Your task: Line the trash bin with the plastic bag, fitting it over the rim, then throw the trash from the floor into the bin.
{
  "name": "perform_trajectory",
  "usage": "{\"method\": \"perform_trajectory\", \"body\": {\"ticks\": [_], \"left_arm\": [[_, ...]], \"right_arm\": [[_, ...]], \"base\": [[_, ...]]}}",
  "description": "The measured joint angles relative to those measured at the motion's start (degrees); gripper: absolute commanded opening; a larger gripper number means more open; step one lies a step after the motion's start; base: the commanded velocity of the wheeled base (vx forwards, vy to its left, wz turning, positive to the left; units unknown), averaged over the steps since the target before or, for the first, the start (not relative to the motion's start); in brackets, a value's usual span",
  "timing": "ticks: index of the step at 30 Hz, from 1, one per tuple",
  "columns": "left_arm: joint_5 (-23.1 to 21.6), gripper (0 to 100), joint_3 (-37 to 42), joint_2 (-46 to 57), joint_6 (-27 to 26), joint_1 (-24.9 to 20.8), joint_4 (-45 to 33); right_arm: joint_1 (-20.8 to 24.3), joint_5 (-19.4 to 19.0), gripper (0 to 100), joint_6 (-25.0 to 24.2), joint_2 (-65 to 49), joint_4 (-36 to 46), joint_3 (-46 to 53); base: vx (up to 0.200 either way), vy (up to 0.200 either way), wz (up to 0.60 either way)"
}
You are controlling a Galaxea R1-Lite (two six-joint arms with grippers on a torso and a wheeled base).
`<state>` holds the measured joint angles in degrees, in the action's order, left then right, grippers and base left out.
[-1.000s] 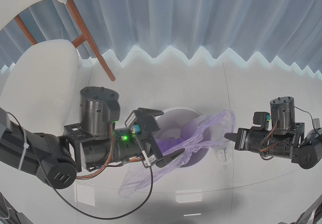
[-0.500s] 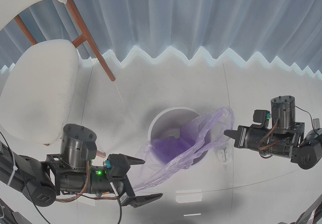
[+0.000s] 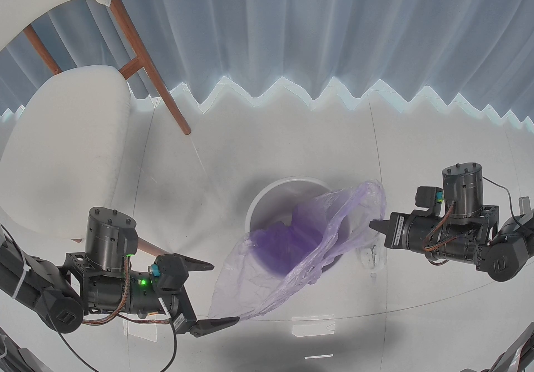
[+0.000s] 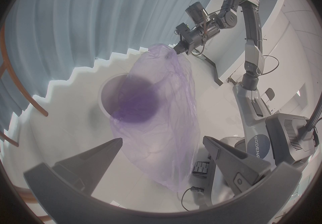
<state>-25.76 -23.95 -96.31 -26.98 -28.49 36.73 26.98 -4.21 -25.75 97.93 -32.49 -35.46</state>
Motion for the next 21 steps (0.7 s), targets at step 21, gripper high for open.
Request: {"method": "perform_trajectory", "body": {"ticks": [21], "left_arm": [[1.56, 100, 5.07, -9.84, -6.38, -3.71, 12.53]], "right_arm": [[0.02, 0.20, 0, -0.20, 0.17, 0.00, -0.12]], "base": [[0.000, 0.000, 0.00]]}}
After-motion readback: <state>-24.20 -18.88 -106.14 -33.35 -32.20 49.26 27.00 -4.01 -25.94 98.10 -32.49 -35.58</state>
